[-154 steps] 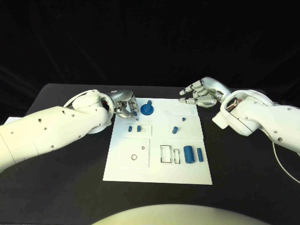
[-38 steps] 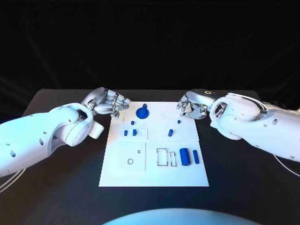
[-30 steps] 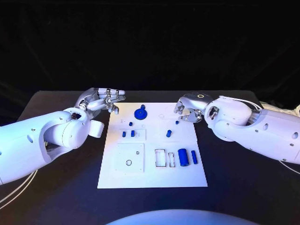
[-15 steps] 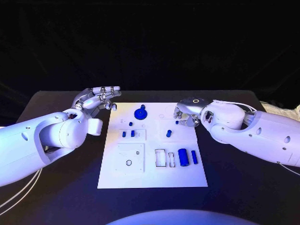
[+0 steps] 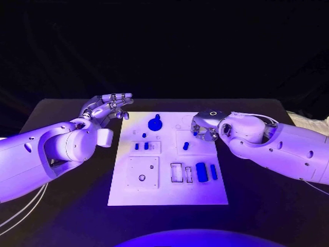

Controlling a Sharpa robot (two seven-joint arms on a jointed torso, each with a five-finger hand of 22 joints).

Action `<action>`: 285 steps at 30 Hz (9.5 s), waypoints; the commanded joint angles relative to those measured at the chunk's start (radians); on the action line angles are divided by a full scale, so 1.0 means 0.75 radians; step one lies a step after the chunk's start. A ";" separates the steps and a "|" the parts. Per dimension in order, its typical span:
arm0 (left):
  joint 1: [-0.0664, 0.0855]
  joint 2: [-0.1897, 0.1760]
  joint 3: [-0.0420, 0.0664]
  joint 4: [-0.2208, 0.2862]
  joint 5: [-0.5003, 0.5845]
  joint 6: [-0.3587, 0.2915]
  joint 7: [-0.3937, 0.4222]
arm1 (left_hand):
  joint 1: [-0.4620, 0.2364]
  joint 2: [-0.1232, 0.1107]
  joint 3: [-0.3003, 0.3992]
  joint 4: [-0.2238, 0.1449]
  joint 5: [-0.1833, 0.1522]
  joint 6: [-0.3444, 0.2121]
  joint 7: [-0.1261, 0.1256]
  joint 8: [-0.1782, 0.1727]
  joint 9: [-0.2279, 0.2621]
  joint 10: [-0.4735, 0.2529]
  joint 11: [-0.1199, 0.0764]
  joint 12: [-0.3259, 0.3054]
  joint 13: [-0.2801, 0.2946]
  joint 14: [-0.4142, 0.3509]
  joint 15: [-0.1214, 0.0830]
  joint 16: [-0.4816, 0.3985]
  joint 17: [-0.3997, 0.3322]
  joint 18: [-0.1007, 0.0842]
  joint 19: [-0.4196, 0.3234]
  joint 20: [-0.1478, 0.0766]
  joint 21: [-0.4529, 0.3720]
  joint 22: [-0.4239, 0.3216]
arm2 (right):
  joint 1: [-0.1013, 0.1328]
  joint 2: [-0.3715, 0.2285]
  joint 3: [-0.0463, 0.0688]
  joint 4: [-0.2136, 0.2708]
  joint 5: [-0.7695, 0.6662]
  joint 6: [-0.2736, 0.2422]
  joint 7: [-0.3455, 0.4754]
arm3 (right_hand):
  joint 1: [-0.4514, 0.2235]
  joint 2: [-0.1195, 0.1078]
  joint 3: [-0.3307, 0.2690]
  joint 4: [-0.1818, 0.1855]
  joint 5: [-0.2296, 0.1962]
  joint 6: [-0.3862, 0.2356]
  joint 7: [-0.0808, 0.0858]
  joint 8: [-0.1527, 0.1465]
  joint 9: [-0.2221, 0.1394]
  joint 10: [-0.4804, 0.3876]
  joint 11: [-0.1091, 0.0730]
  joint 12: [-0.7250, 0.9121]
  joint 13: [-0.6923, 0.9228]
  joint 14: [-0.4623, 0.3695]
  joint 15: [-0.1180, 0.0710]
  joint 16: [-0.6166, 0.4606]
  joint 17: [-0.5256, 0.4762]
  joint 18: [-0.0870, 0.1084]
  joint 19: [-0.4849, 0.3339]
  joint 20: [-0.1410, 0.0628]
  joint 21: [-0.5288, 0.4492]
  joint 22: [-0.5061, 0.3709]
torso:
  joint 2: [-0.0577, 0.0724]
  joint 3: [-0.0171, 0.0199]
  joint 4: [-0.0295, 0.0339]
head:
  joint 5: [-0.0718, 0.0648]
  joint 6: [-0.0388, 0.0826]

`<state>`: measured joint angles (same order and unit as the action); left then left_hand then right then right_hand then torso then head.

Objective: Assemble the parts on the task board

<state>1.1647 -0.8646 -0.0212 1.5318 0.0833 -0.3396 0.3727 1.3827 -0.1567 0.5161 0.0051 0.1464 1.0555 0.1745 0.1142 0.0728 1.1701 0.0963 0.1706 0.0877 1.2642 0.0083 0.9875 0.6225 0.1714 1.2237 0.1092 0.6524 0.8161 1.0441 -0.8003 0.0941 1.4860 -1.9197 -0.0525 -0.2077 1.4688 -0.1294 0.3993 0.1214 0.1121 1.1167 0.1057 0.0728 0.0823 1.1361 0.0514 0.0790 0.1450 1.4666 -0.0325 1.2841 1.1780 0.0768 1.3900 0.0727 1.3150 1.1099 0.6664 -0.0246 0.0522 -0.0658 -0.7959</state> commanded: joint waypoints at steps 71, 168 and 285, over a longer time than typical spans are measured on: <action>-0.006 0.035 0.001 -0.009 0.012 0.039 -0.008 | 0.002 0.008 -0.023 -0.016 0.001 -0.018 0.003 0.005 -0.005 -0.030 0.004 0.015 0.001 -0.017 0.001 -0.009 -0.018 0.015 -0.008 -0.003 -0.015 -0.009 | -0.118 0.111 -0.001 0.310 0.131 -0.128 0.028 | -0.034 0.066 0.146 -0.109 -0.067 0.073 0.023 0.002 0.038 0.123 0.012 -0.011 -0.063 0.059 0.016 0.005 -0.006 0.013 0.017 0.014 0.009 0.020 | 0.000 -0.0035 -0.0010 | 0.104 -0.045; -0.011 0.036 0.000 -0.004 0.005 0.079 -0.030 | -0.012 0.008 -0.046 -0.018 0.001 -0.046 0.014 0.003 -0.007 -0.065 0.015 0.027 -0.001 -0.033 0.011 -0.016 -0.045 0.014 -0.011 0.004 -0.029 -0.019 | -0.095 -0.103 0.041 0.270 0.120 -0.121 -0.025 | -0.132 -0.016 -0.163 -0.076 -0.028 -0.149 0.006 -0.011 -0.016 -0.244 0.062 0.062 -0.104 0.035 0.052 -0.041 -0.097 0.044 -0.035 0.049 -0.112 -0.159 | -0.009 -0.0071 -0.0193 | 0.110 -0.035; -0.012 0.061 0.000 -0.023 -0.005 0.087 -0.048 | -0.011 0.011 -0.050 -0.020 0.002 -0.049 0.014 0.006 -0.007 -0.070 0.016 0.034 0.000 -0.038 0.012 -0.017 -0.052 0.014 -0.012 0.006 -0.032 -0.021 | -0.207 0.230 -0.001 0.367 0.152 -0.206 0.038 | -0.027 0.087 0.111 -0.182 -0.076 0.047 0.030 0.033 0.028 0.150 0.006 0.050 -0.082 0.041 0.005 -0.017 -0.089 0.033 -0.003 -0.003 -0.082 -0.111 | -0.007 -0.0090 -0.0109 | 0.155 -0.071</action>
<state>1.1553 -0.8214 -0.0219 1.5151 0.0844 -0.2939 0.3318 1.3786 -0.1527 0.4858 -0.0114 0.1464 1.0267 0.1848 0.1142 0.0688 1.1220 0.1087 0.1897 0.0869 1.2403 0.0168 0.9789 0.5847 0.1711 1.2202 0.1127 0.6351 0.8013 0.8921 -0.6318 0.0934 1.7667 -1.7911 -0.2256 -0.2040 1.4249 -0.0900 0.4790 -0.0112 0.0525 1.1571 0.1247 0.1027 0.1025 1.2199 0.0920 0.1209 0.0825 1.4684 -0.0305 1.2655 1.1108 0.0923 1.3875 0.0753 1.2502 1.0269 0.6602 -0.0323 0.0434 0.0477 -0.8469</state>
